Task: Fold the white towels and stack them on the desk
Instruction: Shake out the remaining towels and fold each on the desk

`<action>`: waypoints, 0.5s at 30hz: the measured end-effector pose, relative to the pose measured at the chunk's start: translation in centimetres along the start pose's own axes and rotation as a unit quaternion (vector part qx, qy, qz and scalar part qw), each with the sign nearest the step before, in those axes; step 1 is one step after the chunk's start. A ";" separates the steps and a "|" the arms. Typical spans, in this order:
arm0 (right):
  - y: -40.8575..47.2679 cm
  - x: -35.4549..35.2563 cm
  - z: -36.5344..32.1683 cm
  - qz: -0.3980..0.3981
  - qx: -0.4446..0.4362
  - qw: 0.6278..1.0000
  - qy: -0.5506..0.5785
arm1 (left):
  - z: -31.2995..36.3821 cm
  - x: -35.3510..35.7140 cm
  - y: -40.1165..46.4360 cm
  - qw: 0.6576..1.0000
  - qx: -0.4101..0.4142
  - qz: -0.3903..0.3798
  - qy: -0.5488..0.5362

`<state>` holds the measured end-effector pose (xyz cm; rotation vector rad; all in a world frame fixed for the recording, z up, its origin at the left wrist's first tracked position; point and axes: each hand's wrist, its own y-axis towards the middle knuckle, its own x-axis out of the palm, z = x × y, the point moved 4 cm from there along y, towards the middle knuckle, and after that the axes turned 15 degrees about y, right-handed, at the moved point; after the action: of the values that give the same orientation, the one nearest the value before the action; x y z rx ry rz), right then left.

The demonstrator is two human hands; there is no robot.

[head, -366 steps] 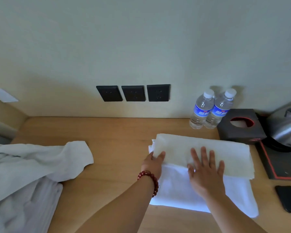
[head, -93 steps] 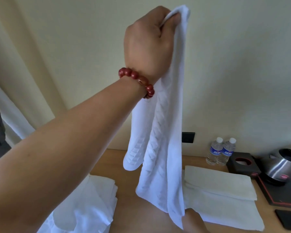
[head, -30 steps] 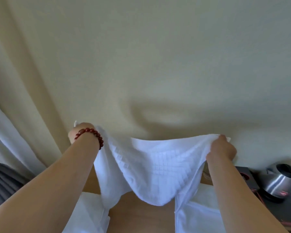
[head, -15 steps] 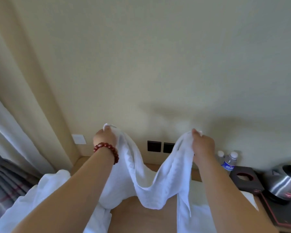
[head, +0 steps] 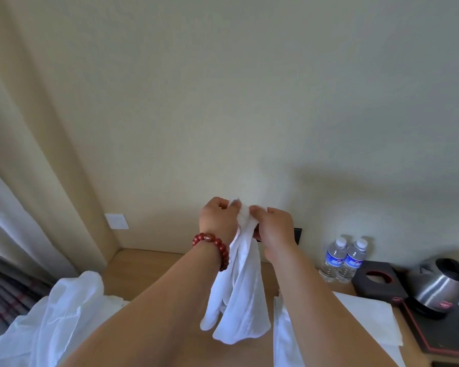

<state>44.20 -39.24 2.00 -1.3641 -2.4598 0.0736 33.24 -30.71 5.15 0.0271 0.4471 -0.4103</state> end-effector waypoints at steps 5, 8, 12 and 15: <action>-0.4 -0.8 0.9 0.027 -0.040 0.998 -0.037 | -0.3 1.0 -0.9 0.998 0.021 -0.029 0.046; -0.9 -1.1 0.7 0.034 -0.101 0.988 -0.109 | 0.1 1.2 -1.1 0.995 0.032 -0.041 0.089; -2.3 -0.8 0.1 0.038 -0.191 0.956 -0.217 | 0.7 1.6 -2.1 0.983 0.074 -0.025 0.166; -2.6 -0.8 0.0 0.021 -0.185 0.958 -0.218 | 1.2 1.9 -2.7 0.969 0.108 -0.030 0.221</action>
<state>42.52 -41.33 2.27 -1.7087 -2.9185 -0.0928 34.23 -34.00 5.64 0.3228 0.8426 -0.5130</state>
